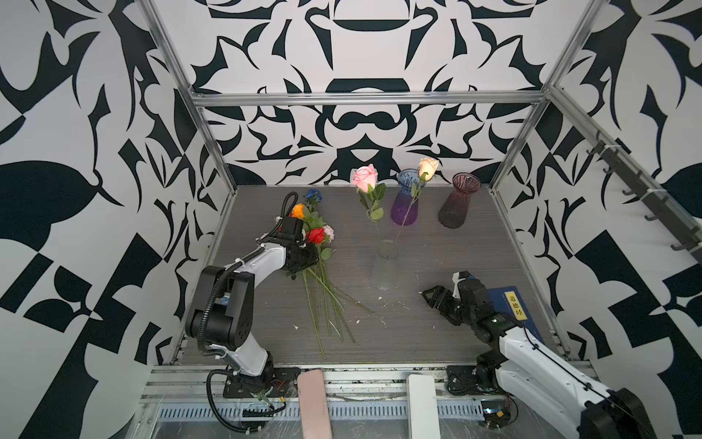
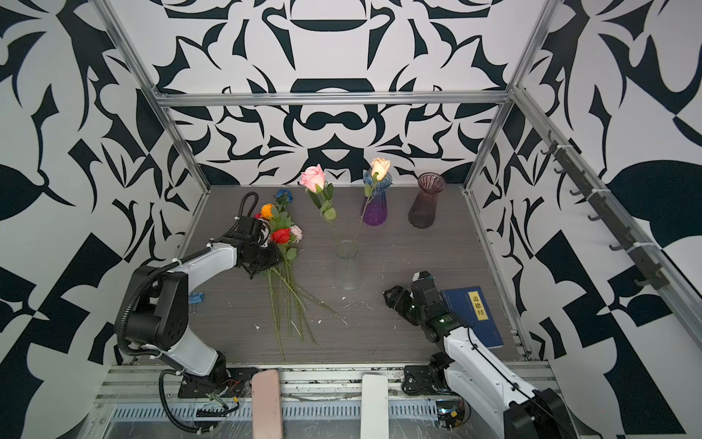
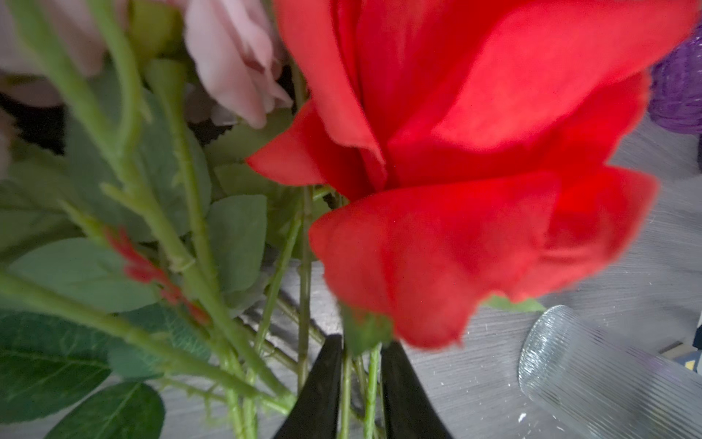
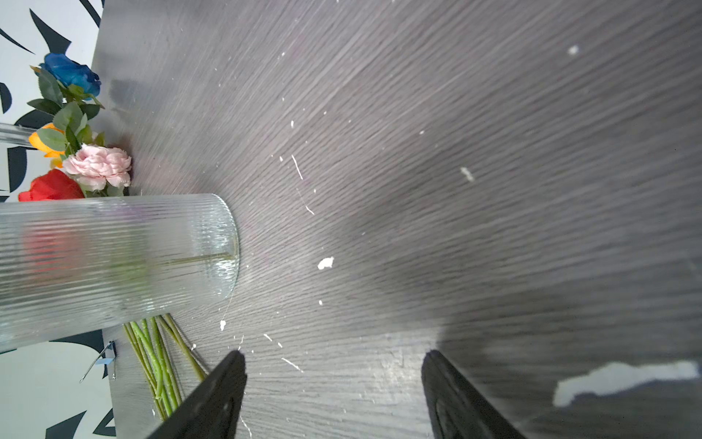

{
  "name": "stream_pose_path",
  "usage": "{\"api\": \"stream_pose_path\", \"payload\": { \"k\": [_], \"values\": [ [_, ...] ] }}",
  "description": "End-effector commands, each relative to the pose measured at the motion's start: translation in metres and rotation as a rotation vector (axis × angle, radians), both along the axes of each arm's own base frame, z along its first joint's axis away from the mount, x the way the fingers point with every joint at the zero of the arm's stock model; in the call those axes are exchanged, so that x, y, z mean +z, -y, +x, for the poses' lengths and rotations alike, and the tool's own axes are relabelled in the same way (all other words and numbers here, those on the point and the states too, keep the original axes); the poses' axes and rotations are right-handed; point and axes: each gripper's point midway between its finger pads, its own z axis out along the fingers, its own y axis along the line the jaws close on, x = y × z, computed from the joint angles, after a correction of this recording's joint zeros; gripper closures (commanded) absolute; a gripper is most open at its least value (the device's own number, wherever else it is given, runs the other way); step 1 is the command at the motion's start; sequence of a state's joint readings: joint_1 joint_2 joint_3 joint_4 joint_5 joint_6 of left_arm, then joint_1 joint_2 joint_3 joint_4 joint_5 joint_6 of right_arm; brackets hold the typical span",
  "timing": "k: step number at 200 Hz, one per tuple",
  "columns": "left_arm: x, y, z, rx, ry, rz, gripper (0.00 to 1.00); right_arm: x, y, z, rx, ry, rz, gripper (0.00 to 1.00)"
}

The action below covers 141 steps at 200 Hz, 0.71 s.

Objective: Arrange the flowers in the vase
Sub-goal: 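Position the left gripper at the red rose stem below its head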

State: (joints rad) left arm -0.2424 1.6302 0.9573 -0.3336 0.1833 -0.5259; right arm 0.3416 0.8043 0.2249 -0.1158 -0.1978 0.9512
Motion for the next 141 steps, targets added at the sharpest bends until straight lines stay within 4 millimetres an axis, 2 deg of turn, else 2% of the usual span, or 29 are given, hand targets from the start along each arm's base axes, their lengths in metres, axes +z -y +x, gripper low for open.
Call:
{"api": "stream_pose_path", "payload": {
  "k": [1, 22, 70, 104, 131, 134, 141],
  "values": [
    [-0.004, 0.002, -0.005, -0.016, -0.012, -0.009, 0.8, 0.0, 0.002, 0.0, -0.006, 0.005, -0.003, 0.23],
    [-0.002, 0.005, -0.006, -0.028, -0.01, -0.026, 0.9, 0.0, 0.002, 0.0, -0.008, 0.004, -0.004, 0.23],
    [0.022, 0.007, -0.003, -0.017, 0.044, -0.053, 1.0, 0.0, 0.003, 0.0, -0.011, 0.006, -0.003, 0.23],
    [0.07, -0.001, -0.002, 0.006, 0.153, -0.041, 1.0, 0.0, 0.003, 0.0, -0.013, 0.006, -0.002, 0.23],
    [0.123, -0.008, -0.006, 0.05, 0.292, -0.062, 1.0, 0.0, 0.003, 0.0, -0.014, 0.004, 0.0, 0.23],
    [0.137, -0.01, -0.008, 0.057, 0.331, -0.075, 1.0, 0.0, 0.003, 0.0, -0.015, 0.004, 0.0, 0.23],
    [0.154, -0.011, -0.011, 0.069, 0.38, -0.096, 1.0, 0.0, 0.003, 0.0, -0.015, 0.006, 0.001, 0.23]
  ]
}}
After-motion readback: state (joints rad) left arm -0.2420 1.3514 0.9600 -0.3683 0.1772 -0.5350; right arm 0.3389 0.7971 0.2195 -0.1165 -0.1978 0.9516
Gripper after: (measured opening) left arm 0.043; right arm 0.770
